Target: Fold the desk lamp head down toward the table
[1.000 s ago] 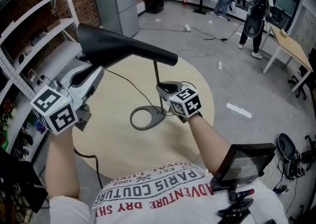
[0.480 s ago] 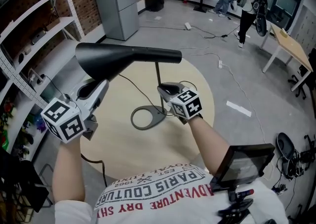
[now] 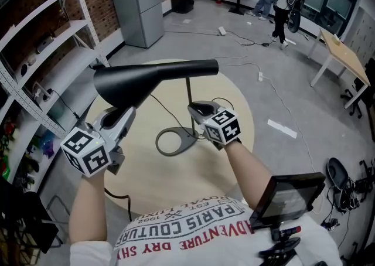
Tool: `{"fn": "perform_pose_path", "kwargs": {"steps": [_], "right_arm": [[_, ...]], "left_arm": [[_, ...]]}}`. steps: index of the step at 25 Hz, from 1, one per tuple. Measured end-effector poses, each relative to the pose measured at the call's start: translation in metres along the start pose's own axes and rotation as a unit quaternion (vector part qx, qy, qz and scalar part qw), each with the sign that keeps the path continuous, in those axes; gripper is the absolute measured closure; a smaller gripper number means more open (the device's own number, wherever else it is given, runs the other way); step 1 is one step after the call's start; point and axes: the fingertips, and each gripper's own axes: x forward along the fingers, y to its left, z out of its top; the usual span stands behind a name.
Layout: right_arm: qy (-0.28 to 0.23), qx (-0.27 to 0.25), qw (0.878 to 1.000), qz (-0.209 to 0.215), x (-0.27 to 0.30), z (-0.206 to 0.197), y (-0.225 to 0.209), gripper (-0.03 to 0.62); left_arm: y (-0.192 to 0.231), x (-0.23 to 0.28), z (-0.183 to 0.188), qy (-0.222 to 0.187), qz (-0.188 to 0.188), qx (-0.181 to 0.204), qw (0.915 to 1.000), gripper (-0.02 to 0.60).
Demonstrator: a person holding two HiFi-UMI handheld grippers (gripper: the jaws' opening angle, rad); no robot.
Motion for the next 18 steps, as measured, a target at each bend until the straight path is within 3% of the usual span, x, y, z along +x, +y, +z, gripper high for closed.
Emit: {"fn": "perform_pose_path", "kwargs": {"steps": [18], "right_arm": [[-0.002,0.002,1.000,-0.005,-0.004,-0.002,-0.003,0.540]], "left_arm": [[-0.008,0.017,-0.049,0.010,-0.016,-0.051,0.9985,0.563]]}}
